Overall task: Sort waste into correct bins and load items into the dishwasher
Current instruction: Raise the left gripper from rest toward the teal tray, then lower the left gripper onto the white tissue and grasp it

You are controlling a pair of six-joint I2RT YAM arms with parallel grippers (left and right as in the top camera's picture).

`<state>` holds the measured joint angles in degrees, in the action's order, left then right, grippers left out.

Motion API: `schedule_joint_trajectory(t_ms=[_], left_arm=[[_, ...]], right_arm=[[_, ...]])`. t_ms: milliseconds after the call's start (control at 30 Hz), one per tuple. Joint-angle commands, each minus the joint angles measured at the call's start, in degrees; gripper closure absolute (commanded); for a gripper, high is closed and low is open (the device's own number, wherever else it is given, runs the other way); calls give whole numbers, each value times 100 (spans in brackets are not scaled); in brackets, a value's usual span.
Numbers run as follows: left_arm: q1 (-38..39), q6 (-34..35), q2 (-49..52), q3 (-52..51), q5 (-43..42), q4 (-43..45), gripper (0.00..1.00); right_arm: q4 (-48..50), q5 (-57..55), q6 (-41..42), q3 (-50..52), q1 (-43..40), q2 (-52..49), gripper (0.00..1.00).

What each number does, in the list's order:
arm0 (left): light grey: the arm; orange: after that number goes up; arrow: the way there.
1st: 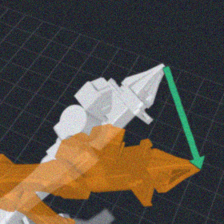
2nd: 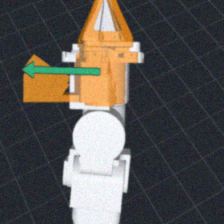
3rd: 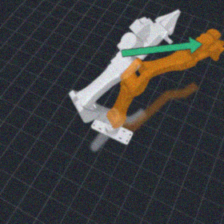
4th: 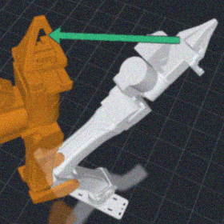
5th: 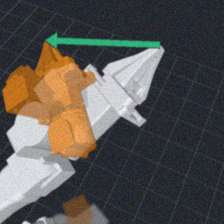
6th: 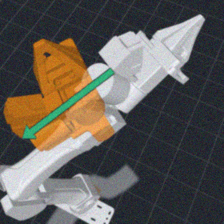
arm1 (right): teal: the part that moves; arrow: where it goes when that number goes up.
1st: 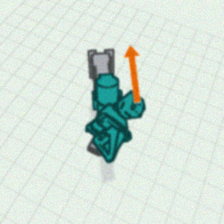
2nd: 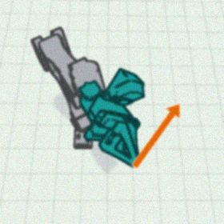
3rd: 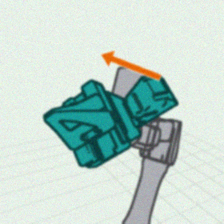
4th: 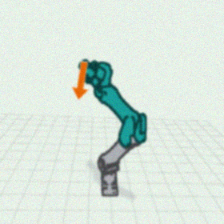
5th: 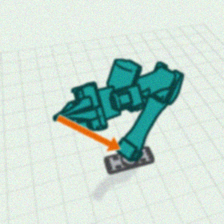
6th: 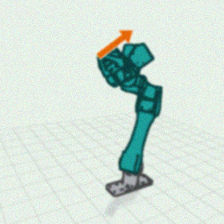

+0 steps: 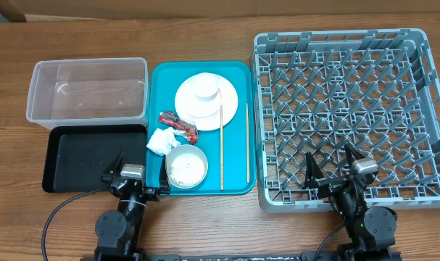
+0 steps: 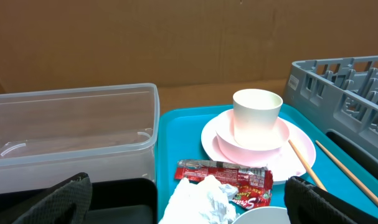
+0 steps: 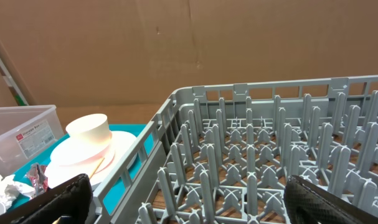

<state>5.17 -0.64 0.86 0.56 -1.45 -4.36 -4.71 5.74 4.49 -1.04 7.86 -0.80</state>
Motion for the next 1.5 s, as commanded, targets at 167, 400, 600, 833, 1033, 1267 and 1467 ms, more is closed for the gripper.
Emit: schedule_joint_trajectory(t_ms=[167, 400, 600, 833, 1033, 1267, 1467], left_arm=[[22, -109, -57, -28, 13, -4, 0], [20, -107, -57, -28, 170, 105, 0], [20, -101, -55, -28, 216, 9, 0], [24, 1676, -46, -22, -411, 13, 0], [20, 2815, -2, 2, -439, 221, 0], [20, 3554, 162, 1099, -1241, -551, 0], [20, 3860, 1172, 3080, -1364, -898, 0]], right_arm=[[33, -11, 0, 59, -22, 42, 0], [33, -11, 0, 59, -22, 42, 0], [33, -11, -2, 59, -22, 42, 0], [33, -11, -2, 59, -22, 42, 0], [33, -11, -2, 59, -22, 42, 0], [33, -11, -2, 59, -22, 42, 0], [33, -11, -2, 59, -22, 42, 0]])
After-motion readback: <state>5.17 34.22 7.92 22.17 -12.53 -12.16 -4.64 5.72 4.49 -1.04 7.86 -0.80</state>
